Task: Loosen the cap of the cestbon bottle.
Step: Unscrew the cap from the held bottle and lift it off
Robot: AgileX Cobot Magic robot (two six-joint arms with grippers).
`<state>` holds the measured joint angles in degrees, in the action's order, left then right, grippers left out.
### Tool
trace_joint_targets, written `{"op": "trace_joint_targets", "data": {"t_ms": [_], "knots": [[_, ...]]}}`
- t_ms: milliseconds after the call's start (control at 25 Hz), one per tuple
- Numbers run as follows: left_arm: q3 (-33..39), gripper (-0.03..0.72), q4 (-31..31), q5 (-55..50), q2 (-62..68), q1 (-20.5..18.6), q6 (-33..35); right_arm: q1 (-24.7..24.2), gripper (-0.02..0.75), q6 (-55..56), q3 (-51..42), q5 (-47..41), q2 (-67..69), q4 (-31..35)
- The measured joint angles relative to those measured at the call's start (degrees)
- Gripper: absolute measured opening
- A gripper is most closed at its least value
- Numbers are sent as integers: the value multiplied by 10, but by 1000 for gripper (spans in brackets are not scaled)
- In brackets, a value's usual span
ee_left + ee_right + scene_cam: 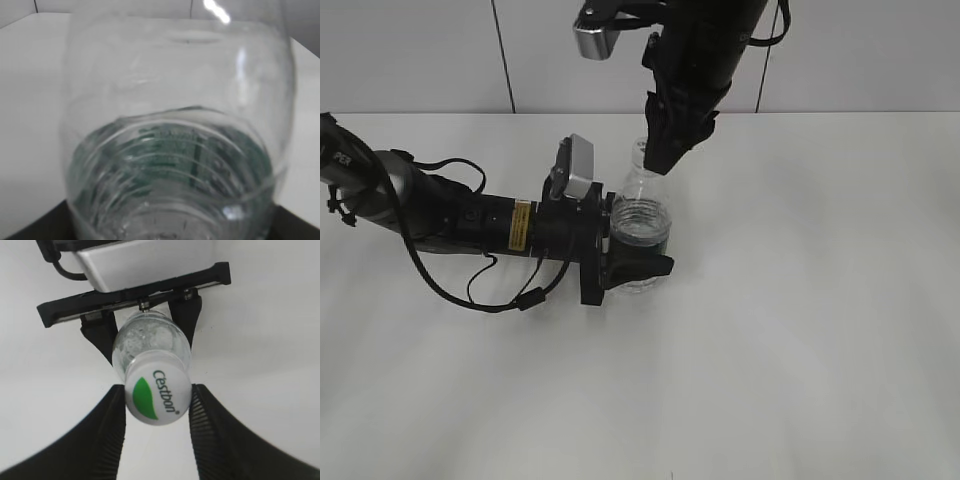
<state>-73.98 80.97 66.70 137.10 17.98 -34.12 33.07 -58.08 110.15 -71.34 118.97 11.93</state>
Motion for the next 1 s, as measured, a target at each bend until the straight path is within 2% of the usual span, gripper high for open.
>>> {"op": "trace_joint_targets", "data": {"t_ms": [1000], "knots": [[-1, 407, 20, 1, 0, 0, 0, 0, 302, -402, 0, -2, 1, 9]]}}
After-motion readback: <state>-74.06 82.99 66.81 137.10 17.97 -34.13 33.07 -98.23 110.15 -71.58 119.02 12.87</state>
